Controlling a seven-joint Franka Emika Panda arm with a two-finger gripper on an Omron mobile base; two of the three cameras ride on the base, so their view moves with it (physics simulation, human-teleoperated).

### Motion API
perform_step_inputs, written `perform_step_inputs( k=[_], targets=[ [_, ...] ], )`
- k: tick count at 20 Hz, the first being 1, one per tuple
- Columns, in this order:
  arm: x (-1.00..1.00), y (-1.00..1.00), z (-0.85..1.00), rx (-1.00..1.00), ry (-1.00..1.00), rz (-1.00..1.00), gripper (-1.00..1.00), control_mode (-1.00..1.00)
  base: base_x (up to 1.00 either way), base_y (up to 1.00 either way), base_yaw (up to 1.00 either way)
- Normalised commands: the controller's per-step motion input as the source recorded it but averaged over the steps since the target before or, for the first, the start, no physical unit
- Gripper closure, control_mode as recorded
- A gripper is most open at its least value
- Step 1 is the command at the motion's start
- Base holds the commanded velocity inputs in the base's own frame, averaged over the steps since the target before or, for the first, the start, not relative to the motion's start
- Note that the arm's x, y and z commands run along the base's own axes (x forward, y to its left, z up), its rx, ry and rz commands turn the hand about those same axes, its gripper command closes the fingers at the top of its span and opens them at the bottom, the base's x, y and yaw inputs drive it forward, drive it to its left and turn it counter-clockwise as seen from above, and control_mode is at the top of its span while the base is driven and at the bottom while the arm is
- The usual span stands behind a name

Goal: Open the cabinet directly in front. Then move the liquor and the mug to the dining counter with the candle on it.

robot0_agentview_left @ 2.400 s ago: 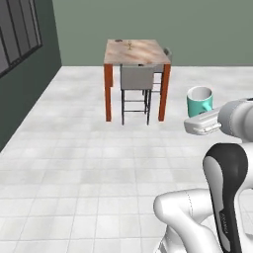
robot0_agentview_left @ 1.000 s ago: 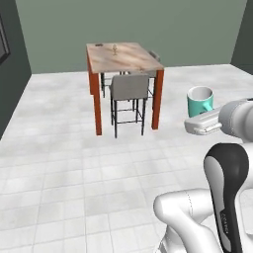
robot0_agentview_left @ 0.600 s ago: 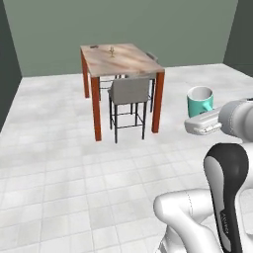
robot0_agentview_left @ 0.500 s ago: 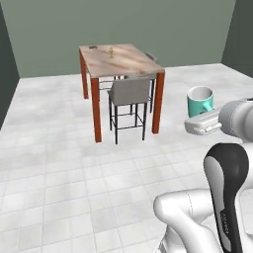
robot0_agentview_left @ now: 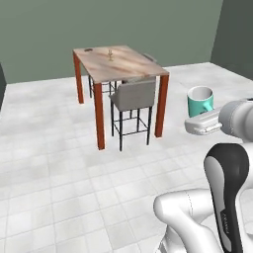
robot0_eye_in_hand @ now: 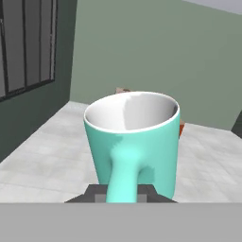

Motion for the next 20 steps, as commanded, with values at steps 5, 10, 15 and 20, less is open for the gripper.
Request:
perform_step_inputs(
  k=[5,10,15,20],
  targets=[
    [0.0,0.0,0.0,0.0,0.0,0.0,1.0,1.0,0.54,0.7,-0.24],
    [0.0,0.0,0.0,0.0,0.0,0.0,1.0,1.0,0.56,0.71,-0.24],
    [0.0,0.0,0.0,0.0,0.0,0.0,1.0,1.0,0.51,0.71,-0.25],
    [0.0,0.0,0.0,0.0,0.0,0.0,1.0,1.0,0.47,0.7,-0.26]
  ],
)
